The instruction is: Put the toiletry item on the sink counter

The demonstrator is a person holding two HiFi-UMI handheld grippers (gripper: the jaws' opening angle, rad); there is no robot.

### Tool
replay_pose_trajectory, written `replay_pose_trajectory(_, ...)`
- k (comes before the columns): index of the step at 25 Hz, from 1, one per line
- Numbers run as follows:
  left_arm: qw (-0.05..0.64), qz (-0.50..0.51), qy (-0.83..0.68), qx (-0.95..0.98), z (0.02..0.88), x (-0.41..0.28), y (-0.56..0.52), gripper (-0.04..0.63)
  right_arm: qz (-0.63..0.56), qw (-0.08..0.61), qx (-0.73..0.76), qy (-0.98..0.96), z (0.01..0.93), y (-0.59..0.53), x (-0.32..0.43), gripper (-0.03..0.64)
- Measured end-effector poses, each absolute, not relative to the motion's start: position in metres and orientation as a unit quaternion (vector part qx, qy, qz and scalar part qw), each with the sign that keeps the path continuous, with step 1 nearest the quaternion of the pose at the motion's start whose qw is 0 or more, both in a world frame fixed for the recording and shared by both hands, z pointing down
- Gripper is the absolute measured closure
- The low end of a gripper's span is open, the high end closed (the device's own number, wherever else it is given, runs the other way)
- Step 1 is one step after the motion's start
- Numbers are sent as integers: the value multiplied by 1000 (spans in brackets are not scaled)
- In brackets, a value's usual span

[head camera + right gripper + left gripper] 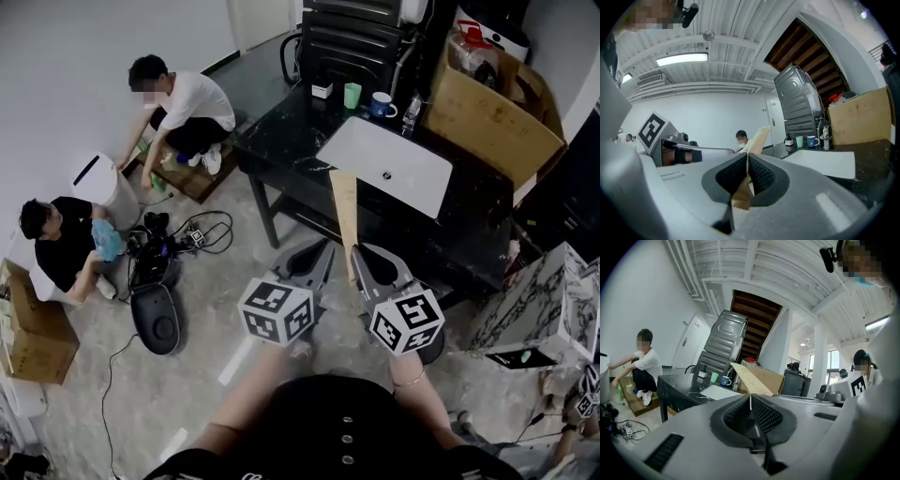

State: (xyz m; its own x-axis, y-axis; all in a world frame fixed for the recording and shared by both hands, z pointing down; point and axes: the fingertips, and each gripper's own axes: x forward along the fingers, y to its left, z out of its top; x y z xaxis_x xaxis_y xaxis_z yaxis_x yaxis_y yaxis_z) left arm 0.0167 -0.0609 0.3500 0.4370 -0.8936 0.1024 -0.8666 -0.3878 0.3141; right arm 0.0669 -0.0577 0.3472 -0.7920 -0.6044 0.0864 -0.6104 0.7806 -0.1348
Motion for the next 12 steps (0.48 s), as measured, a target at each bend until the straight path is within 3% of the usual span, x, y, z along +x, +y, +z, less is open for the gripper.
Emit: replay_pose_trajectory(12, 162, -40, -502, 849, 343, -39, -165, 581, 81, 23, 344, -935, 344, -166, 5, 603)
